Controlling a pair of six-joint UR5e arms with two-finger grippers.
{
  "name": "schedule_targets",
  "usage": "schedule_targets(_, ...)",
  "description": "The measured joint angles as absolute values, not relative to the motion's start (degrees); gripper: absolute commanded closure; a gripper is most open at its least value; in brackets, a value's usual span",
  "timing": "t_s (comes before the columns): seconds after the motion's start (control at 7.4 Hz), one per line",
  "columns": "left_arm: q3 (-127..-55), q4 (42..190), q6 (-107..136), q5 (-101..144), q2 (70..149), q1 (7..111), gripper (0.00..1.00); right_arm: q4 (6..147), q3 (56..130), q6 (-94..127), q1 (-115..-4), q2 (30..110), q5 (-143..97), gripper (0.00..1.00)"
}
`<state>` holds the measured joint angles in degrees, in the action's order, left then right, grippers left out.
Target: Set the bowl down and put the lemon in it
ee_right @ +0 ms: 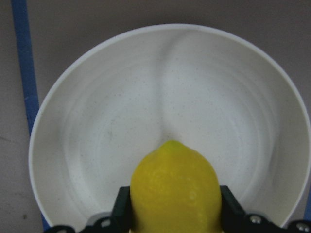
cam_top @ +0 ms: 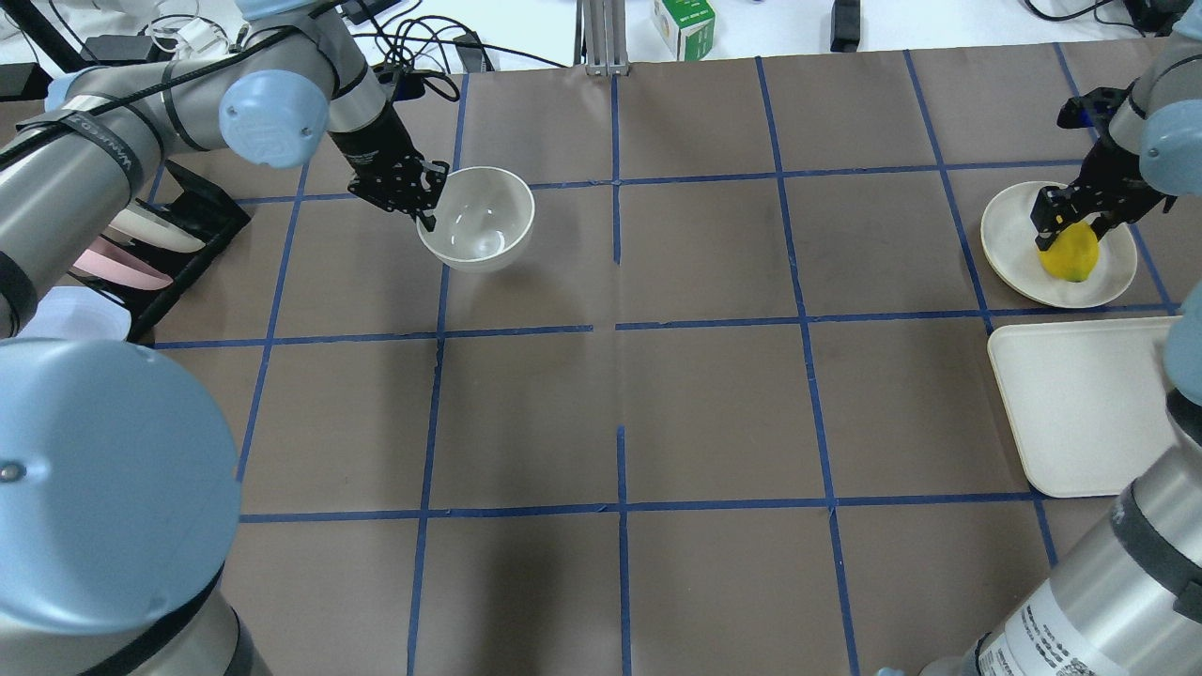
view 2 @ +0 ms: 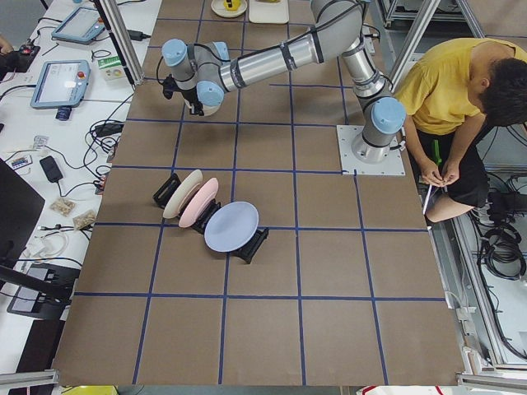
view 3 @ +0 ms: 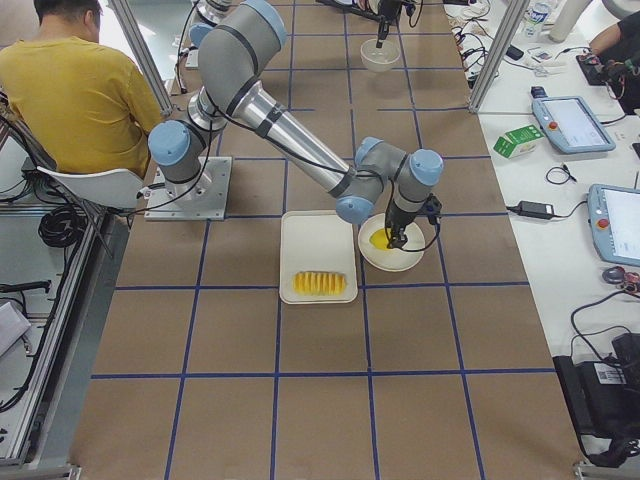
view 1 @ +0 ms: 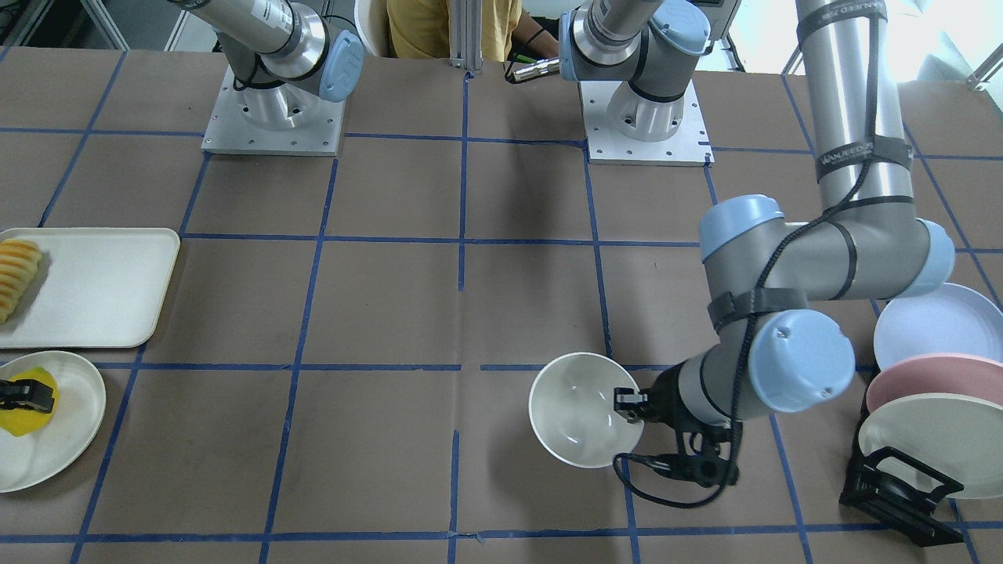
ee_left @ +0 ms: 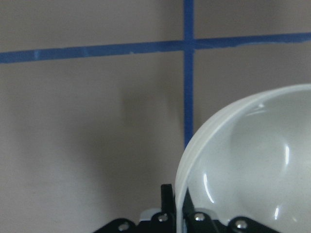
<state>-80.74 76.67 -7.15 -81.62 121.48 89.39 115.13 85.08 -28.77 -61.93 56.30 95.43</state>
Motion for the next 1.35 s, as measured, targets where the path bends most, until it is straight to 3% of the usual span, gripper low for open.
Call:
schedule_targets(0.68, -96.8, 62.2, 5.3, -81.5, 115.7, 99.5, 1.0, 102.4, 84.8, -13.9, -69.7, 67.6, 91.3, 1.0)
schedule_targets(1.35, -98.7, 56.9, 9.7, -80.9, 115.8, 99.8, 1.0, 99.5, 84.8, 2.5, -85.4, 72.1, 91.3, 1.0)
